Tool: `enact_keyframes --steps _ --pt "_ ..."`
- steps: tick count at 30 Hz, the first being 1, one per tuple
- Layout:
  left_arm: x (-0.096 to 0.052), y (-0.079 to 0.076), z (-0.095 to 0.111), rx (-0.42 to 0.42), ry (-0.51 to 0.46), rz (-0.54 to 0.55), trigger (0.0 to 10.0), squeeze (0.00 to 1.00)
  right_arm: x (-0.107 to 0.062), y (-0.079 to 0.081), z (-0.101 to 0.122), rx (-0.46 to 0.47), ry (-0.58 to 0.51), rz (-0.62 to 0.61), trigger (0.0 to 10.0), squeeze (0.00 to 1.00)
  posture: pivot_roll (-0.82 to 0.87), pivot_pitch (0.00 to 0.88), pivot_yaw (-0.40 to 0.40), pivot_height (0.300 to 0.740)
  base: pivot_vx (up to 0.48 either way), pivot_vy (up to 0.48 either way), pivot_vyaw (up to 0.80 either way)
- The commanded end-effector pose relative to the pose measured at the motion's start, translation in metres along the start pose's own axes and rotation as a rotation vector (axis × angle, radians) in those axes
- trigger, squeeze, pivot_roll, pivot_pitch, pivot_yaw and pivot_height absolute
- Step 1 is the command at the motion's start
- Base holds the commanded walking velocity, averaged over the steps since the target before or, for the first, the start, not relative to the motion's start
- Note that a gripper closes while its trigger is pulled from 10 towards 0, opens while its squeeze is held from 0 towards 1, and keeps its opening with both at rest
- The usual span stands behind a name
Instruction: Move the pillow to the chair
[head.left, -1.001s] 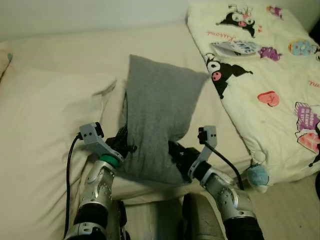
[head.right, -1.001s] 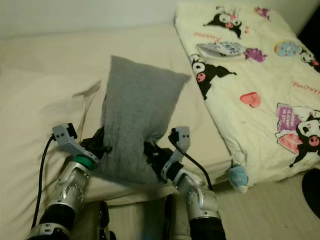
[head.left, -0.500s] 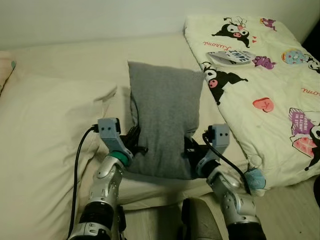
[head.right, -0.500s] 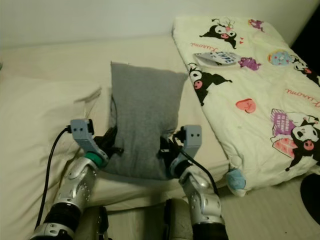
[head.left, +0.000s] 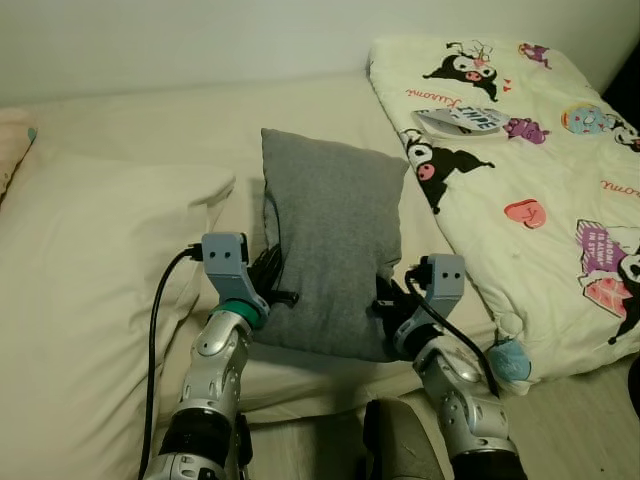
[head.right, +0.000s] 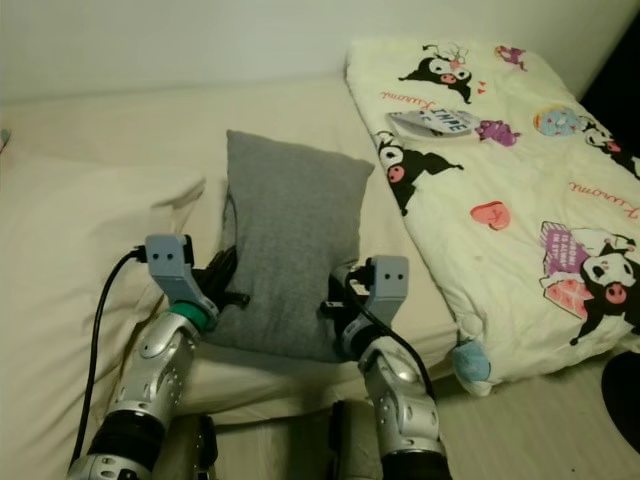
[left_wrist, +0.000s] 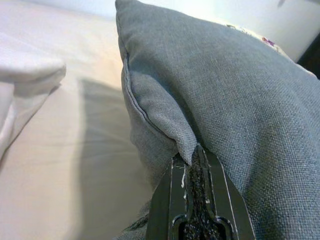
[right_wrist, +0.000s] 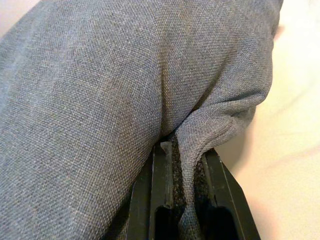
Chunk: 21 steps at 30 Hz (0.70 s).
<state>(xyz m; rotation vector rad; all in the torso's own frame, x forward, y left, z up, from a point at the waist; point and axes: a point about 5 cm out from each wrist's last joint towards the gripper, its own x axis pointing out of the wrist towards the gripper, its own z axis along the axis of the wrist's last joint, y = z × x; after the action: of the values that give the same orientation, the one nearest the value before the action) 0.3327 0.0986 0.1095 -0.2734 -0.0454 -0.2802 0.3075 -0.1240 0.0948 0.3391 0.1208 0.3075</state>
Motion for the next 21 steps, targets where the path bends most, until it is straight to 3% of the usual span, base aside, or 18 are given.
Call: enact_keyframes --steps 1,15,21 --pt "0.002 -0.014 0.003 0.024 -0.028 -0.054 10.0 0.0 0.004 0.012 0.002 -0.013 -0.026 0.037 10.0 0.0 0.0 0.0 0.054 0.65 0.0 0.0 0.0" --pt "0.007 -0.023 0.004 0.056 -0.009 -0.082 10.0 0.0 0.005 0.01 0.007 -0.023 -0.057 0.015 10.0 0.0 -0.03 0.0 0.086 0.685 0.0 0.0 0.0" --pt "0.016 -0.023 0.008 0.048 -0.007 -0.046 10.0 0.0 0.003 0.004 0.012 -0.006 -0.079 -0.018 10.0 0.0 -0.05 0.0 0.081 0.71 0.0 0.0 0.0"
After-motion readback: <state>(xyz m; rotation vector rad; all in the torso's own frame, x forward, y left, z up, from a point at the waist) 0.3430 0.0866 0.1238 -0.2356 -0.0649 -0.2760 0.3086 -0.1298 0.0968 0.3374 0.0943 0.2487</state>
